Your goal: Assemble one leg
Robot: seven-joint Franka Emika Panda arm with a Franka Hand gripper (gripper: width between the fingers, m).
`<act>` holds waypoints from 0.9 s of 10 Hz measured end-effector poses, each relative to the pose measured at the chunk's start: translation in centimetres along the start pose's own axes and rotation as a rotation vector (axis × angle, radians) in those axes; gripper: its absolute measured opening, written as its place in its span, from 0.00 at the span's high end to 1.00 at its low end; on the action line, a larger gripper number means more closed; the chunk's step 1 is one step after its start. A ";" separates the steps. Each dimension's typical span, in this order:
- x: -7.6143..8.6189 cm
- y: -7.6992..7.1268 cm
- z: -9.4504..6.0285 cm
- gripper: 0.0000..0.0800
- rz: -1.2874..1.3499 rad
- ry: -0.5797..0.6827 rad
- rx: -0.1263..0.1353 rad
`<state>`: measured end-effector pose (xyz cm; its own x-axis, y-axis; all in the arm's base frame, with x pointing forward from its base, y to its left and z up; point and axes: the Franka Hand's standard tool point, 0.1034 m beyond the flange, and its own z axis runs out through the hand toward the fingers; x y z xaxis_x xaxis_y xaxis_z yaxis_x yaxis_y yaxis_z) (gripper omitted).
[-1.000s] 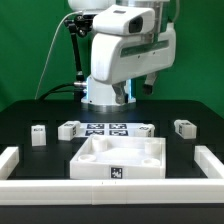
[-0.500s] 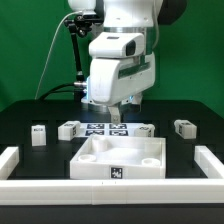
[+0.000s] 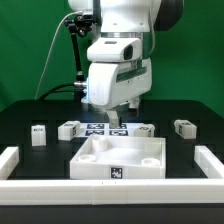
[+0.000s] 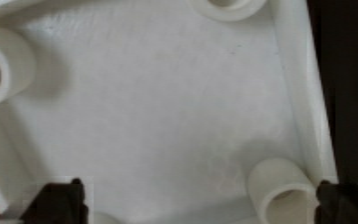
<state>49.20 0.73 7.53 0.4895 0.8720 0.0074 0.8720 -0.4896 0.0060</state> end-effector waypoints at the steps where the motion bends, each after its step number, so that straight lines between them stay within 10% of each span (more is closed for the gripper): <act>1: 0.0 -0.2 0.4 0.19 -0.049 0.012 -0.017; 9: -0.3 -2.4 4.7 0.19 -0.159 0.022 -0.031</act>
Offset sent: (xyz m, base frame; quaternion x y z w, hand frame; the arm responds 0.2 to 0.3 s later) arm -0.0138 0.0098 -0.0226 -0.0513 0.0162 -0.0915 0.9944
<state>46.98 1.68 2.79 0.3444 0.9385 0.0260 0.9377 -0.3452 0.0392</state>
